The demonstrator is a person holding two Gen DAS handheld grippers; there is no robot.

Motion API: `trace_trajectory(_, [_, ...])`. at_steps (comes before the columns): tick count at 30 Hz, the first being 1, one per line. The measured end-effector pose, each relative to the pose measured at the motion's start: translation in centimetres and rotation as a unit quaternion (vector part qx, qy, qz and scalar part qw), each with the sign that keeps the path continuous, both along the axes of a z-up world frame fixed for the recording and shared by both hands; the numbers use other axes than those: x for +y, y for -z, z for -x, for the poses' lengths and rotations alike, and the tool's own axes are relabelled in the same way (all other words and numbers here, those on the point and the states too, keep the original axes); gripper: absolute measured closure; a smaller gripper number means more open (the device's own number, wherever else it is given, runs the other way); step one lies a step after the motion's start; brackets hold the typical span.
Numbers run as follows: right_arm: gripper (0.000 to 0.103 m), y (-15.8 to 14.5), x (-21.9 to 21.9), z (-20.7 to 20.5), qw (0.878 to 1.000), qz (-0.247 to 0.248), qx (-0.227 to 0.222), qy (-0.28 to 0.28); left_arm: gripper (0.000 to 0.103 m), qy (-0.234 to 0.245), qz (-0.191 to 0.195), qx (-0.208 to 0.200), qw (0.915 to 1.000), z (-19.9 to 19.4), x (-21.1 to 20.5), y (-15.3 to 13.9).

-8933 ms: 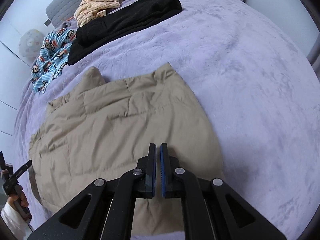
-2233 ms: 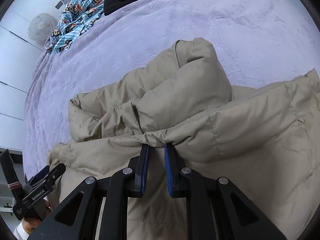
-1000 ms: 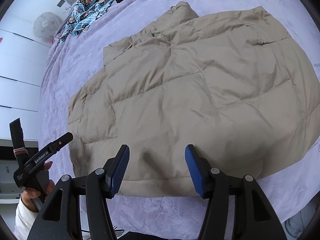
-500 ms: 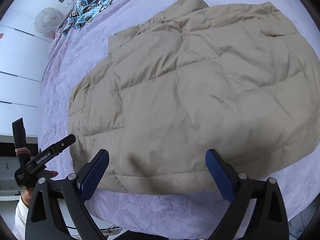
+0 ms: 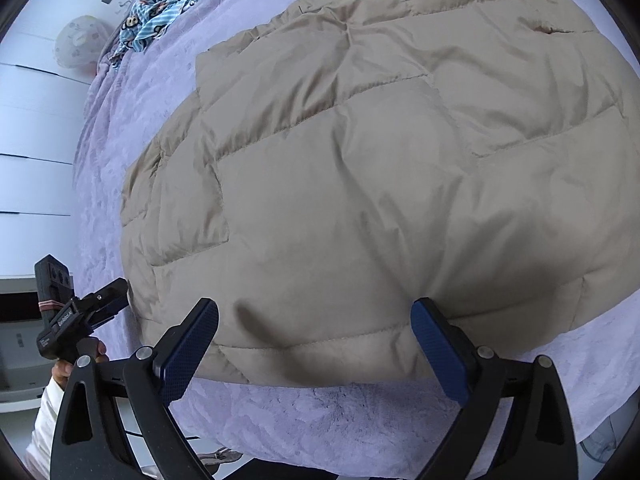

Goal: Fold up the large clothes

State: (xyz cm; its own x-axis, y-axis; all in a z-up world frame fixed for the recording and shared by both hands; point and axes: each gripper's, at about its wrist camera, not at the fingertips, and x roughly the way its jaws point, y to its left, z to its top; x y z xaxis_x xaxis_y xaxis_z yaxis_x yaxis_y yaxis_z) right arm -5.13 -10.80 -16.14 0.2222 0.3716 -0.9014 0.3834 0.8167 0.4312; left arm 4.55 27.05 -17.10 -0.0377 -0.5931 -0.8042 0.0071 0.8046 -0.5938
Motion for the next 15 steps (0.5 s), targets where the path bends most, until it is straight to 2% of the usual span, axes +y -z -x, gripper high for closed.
trace_trajectory(3, [0.005,0.2,0.2,-0.1,1.000,0.003,0.002,-0.001,0.000,0.014,0.046,0.008,0.9988,-1.1,-1.5,1.3])
trace_trajectory(8, [0.005,0.5,0.5,-0.3,1.000,0.007,0.005,-0.001,0.000,0.090,0.106,0.012,0.9902,-2.5,-5.6,2.3])
trace_trajectory(14, [0.005,0.8,0.8,-0.7,1.000,0.008,0.007,-0.004,0.001,0.137,0.149,0.032,0.9787,-2.7,-9.1,3.4])
trace_trajectory(15, [0.005,0.9,0.8,-0.6,1.000,0.009,0.007,-0.005,0.019,0.139,0.148,0.029,0.9788,-2.7,-9.4,3.3])
